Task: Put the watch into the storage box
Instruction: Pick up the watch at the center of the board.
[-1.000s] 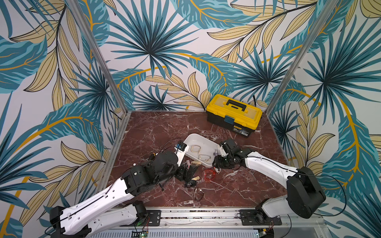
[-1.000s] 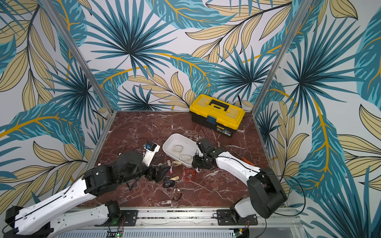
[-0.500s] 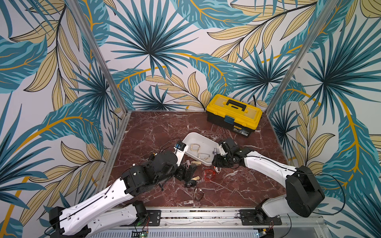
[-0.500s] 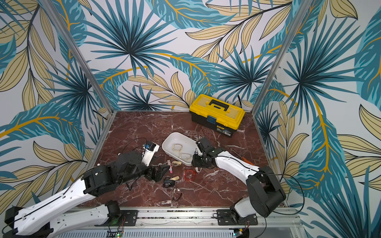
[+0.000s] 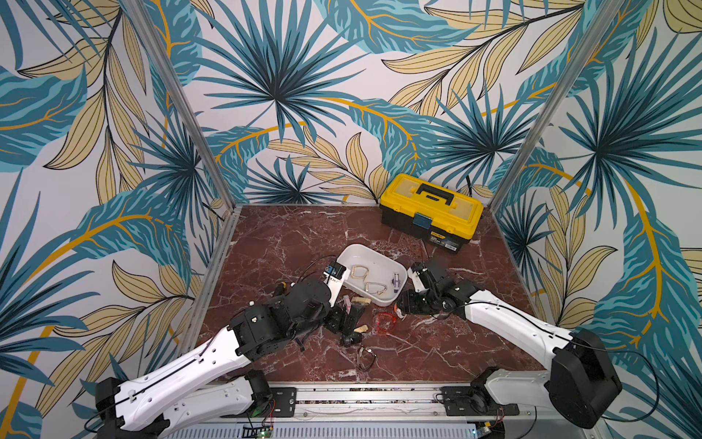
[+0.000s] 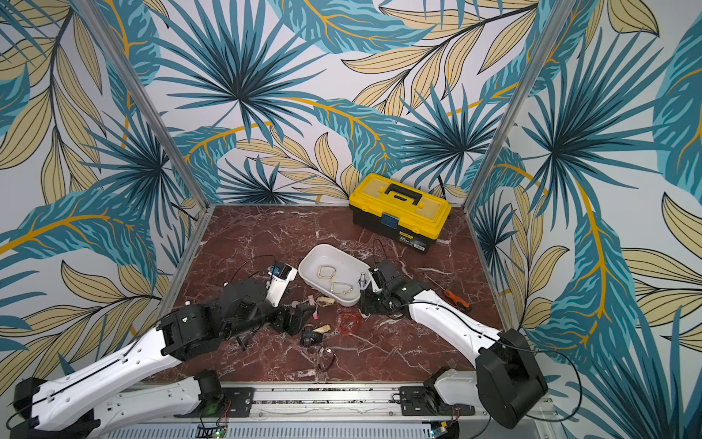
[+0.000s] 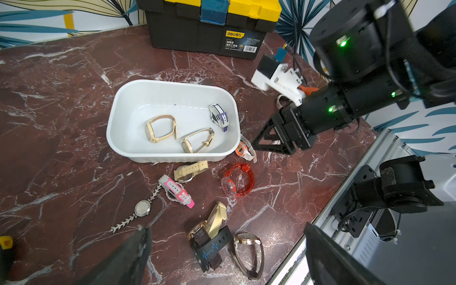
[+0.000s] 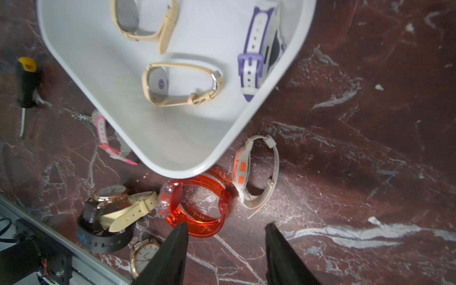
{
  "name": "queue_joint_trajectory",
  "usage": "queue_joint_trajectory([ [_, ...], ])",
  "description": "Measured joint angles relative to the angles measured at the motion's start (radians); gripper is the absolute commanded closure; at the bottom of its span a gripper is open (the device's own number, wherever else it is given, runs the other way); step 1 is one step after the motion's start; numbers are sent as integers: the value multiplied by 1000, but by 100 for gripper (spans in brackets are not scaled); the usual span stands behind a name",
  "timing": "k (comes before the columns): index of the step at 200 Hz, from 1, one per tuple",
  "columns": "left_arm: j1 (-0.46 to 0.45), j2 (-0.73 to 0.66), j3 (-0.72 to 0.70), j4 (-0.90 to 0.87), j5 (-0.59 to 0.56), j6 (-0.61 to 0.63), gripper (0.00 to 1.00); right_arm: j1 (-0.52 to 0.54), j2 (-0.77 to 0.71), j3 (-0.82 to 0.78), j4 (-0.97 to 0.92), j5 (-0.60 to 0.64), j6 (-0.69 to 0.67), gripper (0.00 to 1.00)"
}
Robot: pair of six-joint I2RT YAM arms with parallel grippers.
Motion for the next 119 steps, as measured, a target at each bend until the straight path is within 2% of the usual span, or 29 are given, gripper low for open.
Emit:
queue_joint_trajectory([
  [119, 0, 3, 0, 3, 3, 3, 0, 0, 226, 21, 93, 3, -15, 53],
])
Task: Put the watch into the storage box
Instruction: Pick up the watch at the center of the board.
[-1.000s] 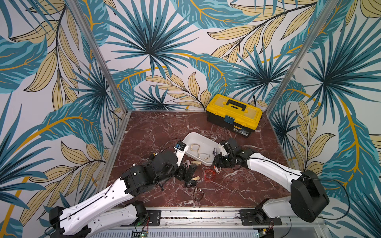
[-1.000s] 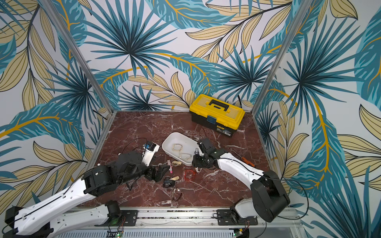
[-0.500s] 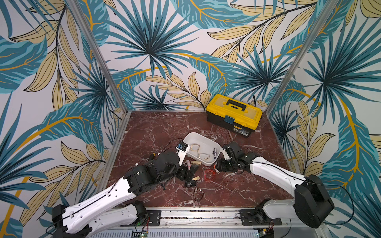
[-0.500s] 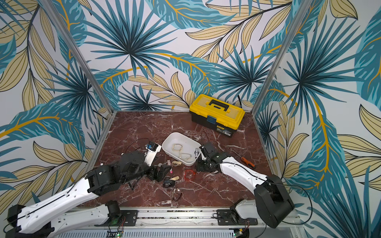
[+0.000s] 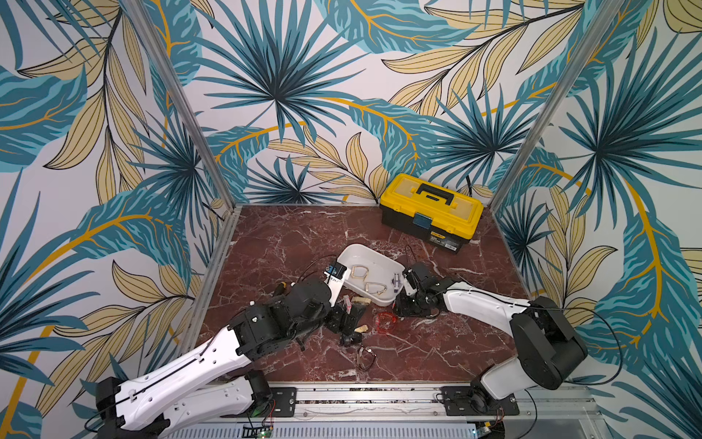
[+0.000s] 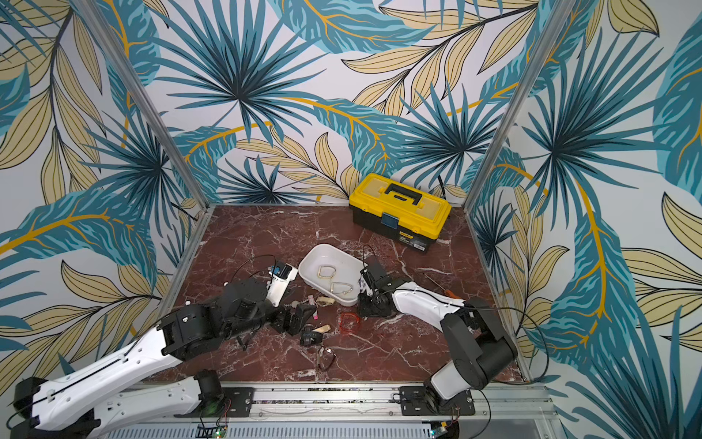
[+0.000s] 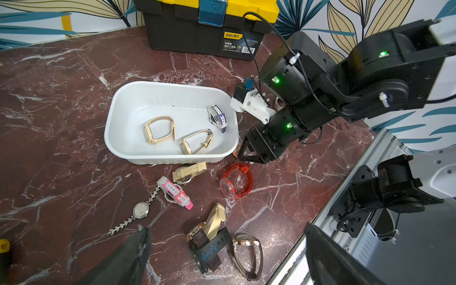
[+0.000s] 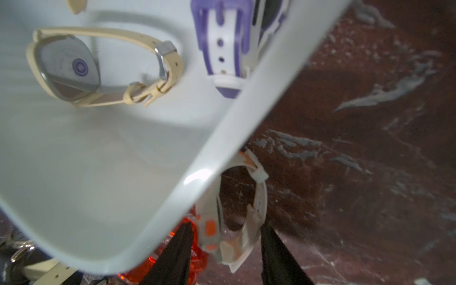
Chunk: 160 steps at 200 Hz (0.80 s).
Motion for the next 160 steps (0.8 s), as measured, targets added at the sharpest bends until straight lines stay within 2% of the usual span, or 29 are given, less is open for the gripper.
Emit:
queue_joint_trajectory([
  [59, 0, 22, 0, 0, 0, 5, 0, 0, 50, 36, 12, 4, -11, 59],
  [88, 0, 39, 0, 0, 0, 13, 0, 0, 50, 53, 11, 9, -19, 69],
  [108, 0, 46, 0, 0, 1, 17, 0, 0, 63, 69, 10, 8, -27, 81],
  [160, 0, 61, 0, 0, 5, 19, 0, 0, 93, 90, 10, 0, -34, 96],
])
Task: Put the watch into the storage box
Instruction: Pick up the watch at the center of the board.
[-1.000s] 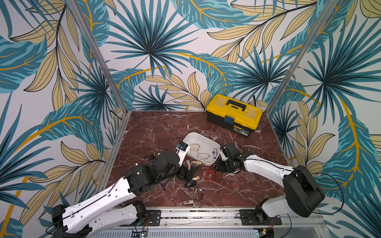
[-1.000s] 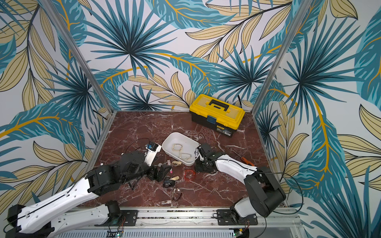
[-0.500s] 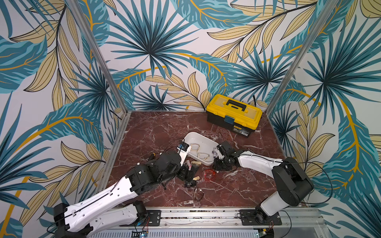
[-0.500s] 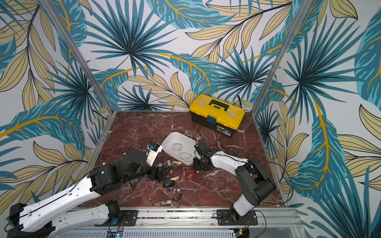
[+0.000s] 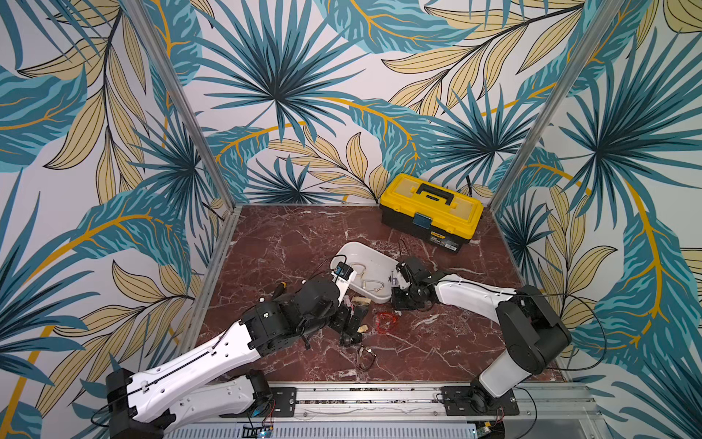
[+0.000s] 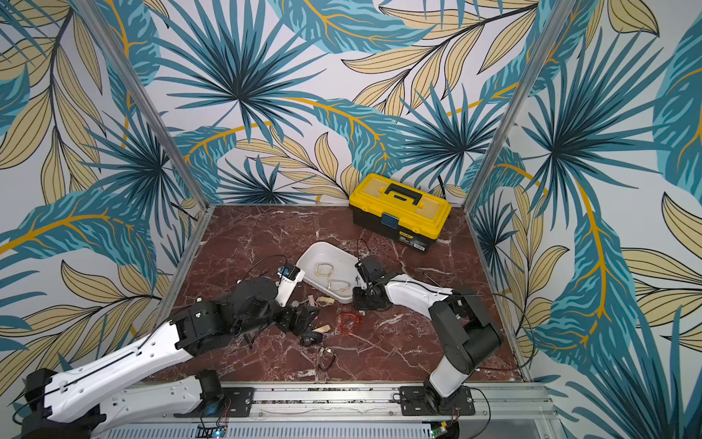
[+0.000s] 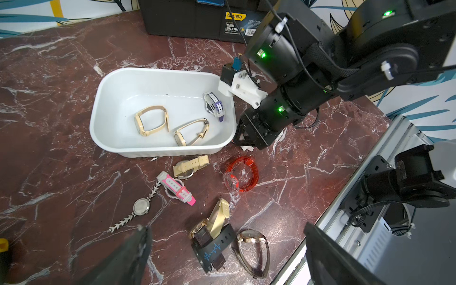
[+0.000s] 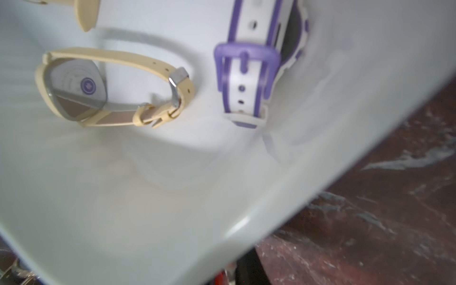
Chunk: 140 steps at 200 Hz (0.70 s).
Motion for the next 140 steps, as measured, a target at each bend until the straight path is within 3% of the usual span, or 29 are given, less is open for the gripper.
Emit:
queue_joint_trajectory([
  [53, 0, 0, 0, 0, 0, 0, 0, 0, -77, -1, -56, 13, 2, 100],
  [103, 0, -13, 0, -1, -21, 0, 0, 4, -329, 6, -190, 42, 37, 100],
  [123, 0, -36, 0, -2, -50, 2, 0, 8, -365, 81, -248, 42, 46, 100],
  [140, 0, -52, 0, -2, -69, 8, 0, 14, -293, 224, -290, 38, 48, 100],
])
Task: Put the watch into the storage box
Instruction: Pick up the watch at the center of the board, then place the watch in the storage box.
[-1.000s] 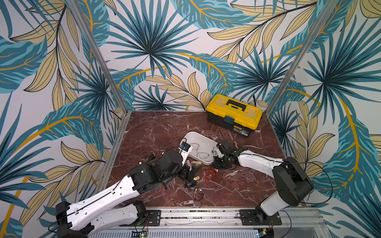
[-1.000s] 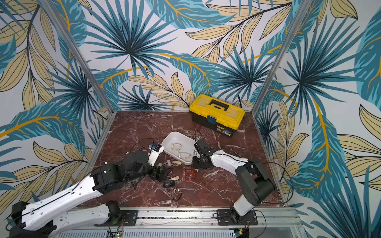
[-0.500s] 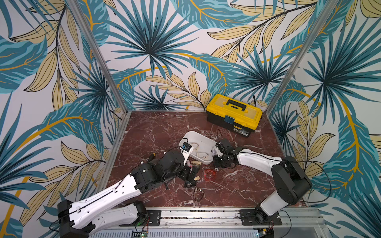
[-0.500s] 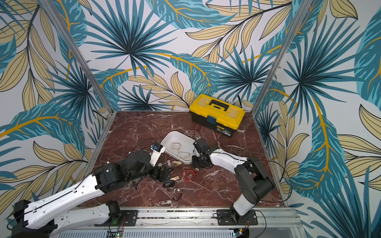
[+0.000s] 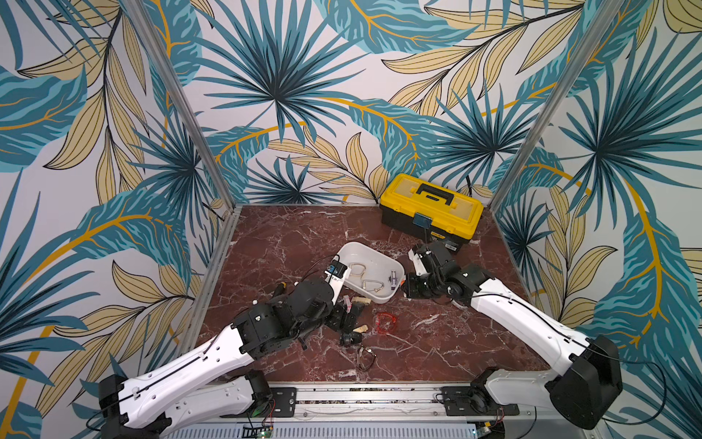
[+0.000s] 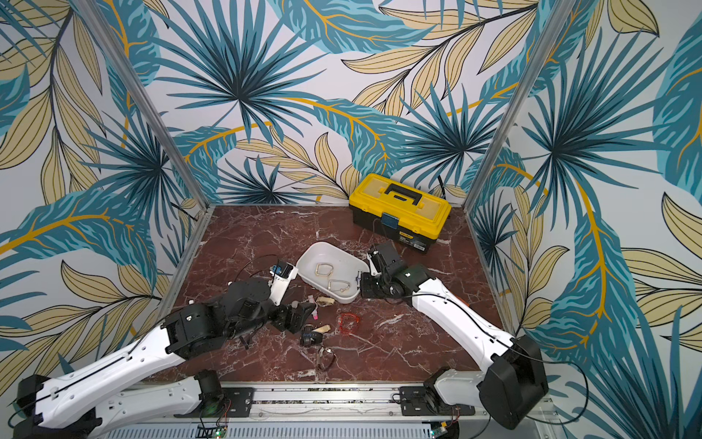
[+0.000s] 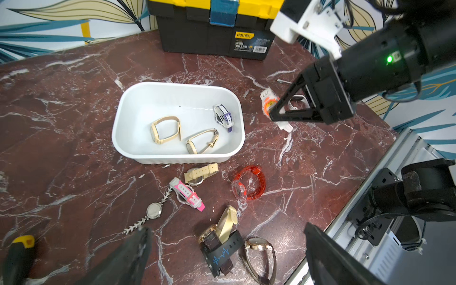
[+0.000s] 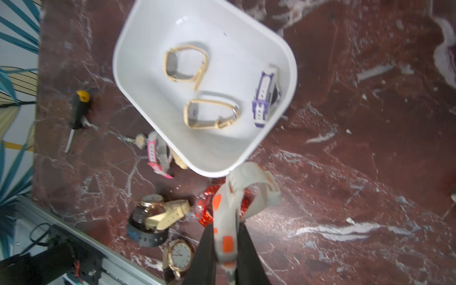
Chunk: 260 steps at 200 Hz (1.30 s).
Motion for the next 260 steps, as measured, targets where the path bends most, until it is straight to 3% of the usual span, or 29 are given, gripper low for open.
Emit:
queue_joint_trajectory([
  [53, 0, -6, 0, -11, -40, 14, 0, 36, 462, 457, -75, 16, -16, 100],
  [109, 0, -13, 0, -35, -55, 19, 0, 35, 763, 670, -174, 99, -50, 100],
  [181, 0, -13, 0, -37, -55, 25, 0, 33, 912, 807, -201, 157, -71, 95],
  [228, 0, -13, 0, -37, -55, 25, 0, 33, 936, 807, -200, 156, -70, 79],
  [260, 0, -13, 0, -37, -52, 22, 0, 33, 934, 795, -174, 148, -60, 60],
])
